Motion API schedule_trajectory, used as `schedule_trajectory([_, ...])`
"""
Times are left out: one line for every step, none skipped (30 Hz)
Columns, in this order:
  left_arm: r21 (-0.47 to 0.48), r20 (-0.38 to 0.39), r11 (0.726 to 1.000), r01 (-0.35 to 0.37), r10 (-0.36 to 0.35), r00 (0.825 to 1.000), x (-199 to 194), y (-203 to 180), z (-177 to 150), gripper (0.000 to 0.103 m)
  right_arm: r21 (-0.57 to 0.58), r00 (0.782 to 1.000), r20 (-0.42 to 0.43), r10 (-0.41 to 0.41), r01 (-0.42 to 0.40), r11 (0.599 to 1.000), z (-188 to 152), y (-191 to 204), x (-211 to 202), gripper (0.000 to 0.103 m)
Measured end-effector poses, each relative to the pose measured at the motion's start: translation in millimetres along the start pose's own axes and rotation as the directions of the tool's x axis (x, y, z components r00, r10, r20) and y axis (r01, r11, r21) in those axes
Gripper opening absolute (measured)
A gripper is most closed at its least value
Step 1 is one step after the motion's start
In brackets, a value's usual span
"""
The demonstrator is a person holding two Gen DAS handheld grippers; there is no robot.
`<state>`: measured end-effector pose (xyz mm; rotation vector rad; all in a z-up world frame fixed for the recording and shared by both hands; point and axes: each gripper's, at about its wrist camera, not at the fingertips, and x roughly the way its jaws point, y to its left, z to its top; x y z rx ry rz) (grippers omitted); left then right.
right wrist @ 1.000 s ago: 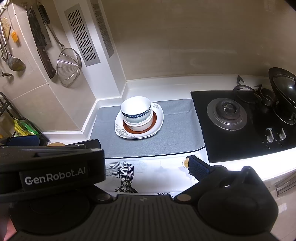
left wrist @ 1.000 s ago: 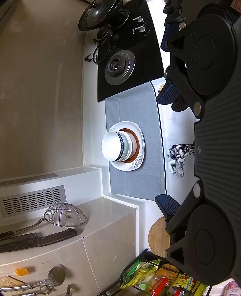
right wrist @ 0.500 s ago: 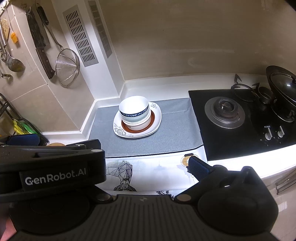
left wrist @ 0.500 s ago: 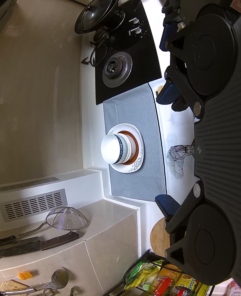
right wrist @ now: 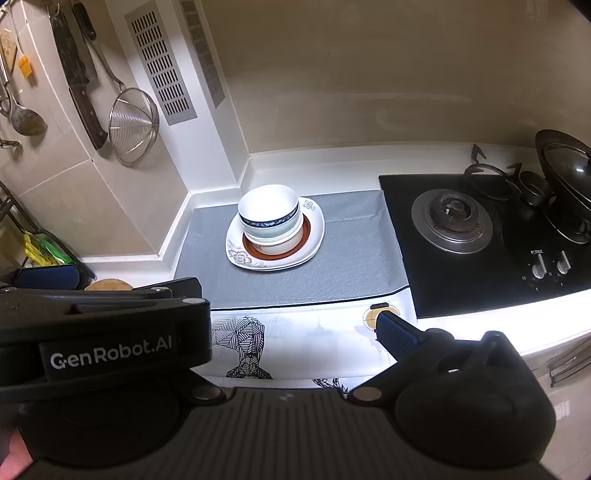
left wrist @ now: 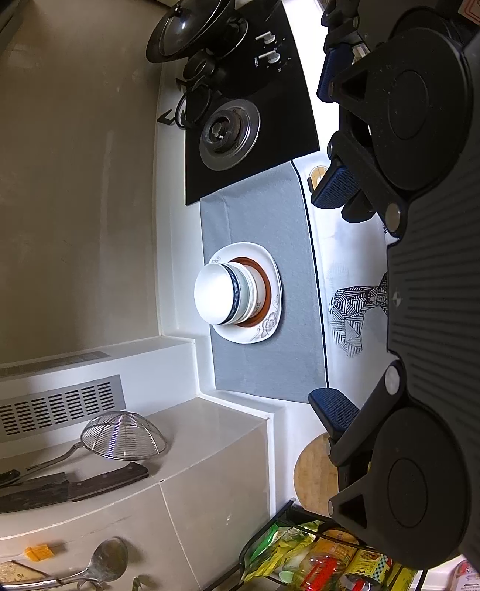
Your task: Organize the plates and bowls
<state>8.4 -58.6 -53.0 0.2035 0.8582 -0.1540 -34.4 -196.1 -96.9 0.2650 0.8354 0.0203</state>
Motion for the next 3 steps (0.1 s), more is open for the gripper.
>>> schedule_trajectory([-0.005,-0.003,1.0,0.002,-0.002,1.0,2.5,2.4,0.3,0.103,-0.004,1.0,-0.004,-0.001,0.001,1.0,0.8,0.9,2.4,0.102])
schedule_trajectory([-0.011,-0.006,1.0,0.004,-0.004,1.0,4.7,5.1,0.2,0.103,-0.01,1.0,-0.008,-0.002,0.002,1.0,1.8,2.4,5.1,0.102])
schedule_trajectory([-0.016,-0.01,1.0,0.005,-0.005,1.0,7.4,7.8,0.2,0.103,-0.016,1.0,-0.013,-0.004,0.003,1.0,2.7,4.6,8.3,0.102])
